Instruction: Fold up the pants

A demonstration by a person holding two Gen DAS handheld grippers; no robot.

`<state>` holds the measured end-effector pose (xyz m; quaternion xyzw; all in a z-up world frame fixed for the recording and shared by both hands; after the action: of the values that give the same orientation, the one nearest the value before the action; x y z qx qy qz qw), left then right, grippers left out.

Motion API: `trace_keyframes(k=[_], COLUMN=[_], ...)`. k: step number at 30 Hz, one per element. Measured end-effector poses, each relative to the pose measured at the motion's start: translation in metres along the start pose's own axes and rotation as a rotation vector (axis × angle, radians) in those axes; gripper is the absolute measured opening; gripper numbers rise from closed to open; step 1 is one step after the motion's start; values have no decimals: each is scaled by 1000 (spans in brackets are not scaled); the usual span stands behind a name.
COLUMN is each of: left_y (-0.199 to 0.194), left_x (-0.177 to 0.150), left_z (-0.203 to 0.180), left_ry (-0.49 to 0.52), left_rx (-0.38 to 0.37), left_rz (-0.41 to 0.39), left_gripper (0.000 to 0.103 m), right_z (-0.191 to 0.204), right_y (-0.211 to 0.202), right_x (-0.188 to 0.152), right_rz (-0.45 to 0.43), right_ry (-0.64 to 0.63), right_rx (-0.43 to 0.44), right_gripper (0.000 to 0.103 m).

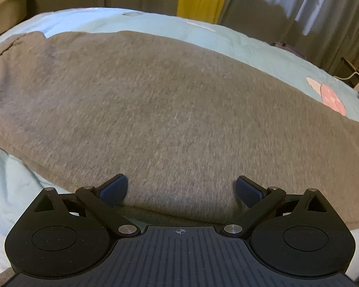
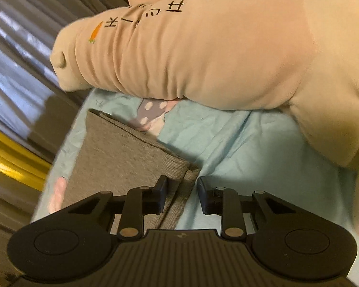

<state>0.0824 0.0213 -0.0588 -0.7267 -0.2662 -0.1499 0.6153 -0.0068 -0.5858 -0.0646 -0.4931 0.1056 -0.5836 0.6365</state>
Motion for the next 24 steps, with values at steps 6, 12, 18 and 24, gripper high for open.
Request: trace_keyframes(k=[6,12,18,24], left_y=[2,3,5,6], left_x=[0,0,1,1], left_z=[-3,-4,-5,-7], left_ry=[15,22,23,34], left_rx=[15,25,30,43], left_rz=[4,4,7,7], left_gripper=[102,102,102,103], right_z=[4,-6,-3,-10], right_y=[-13,21,8,21], right_x=[12,12,7,9], right_rz=[-66,64,-1,59], right_ry=[-30,-9,-48,6], right_rx=[1,24,114,164], right_gripper=[36,39,28,46])
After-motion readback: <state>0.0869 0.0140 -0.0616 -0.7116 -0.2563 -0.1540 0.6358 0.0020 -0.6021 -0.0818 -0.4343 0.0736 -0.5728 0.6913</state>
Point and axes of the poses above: each gripper's, at about its wrist camera, not at the fingertips, and y roughly the way its jaws point, z to its left, x to its top, the point moved 2 cm from there along y, roughly the way its jaws point, and after that the axes turned 4 degrees about -x, right-handed, at the moved point
